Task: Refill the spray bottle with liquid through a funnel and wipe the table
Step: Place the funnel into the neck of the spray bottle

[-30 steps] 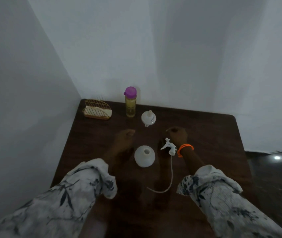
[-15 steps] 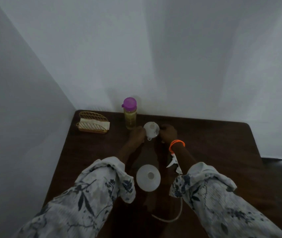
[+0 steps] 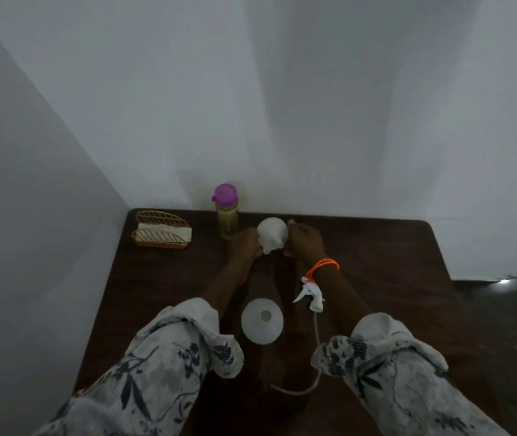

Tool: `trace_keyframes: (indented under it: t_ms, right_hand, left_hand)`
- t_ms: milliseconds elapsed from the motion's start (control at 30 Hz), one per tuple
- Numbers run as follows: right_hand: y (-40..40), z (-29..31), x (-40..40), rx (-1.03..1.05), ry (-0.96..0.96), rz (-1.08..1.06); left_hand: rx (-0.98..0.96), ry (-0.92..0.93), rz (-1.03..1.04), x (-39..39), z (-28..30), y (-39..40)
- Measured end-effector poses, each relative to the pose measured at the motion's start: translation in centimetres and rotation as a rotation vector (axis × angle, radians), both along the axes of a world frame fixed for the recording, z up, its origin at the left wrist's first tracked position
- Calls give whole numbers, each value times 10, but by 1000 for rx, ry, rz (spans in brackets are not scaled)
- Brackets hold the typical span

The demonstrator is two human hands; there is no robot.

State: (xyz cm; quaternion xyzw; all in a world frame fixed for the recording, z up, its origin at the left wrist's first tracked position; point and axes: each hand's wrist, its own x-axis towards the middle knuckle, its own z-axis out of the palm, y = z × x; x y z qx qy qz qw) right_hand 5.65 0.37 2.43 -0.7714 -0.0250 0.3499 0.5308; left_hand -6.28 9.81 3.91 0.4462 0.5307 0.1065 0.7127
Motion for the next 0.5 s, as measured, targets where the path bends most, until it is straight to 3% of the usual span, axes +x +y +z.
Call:
trace_keyframes:
  t_ms: [267,367,500]
  right_hand:
    - [-42,78,-33,221,86,-10]
    - [-62,101,-51,304,181,33]
    - [-82,119,-69,293,124,121]
  left_hand:
    - [-105,-213,204,-43,53,-31]
    - [-132,-241,182,-65,66,-35]
    - [-120,-290,116,-93,74,-42]
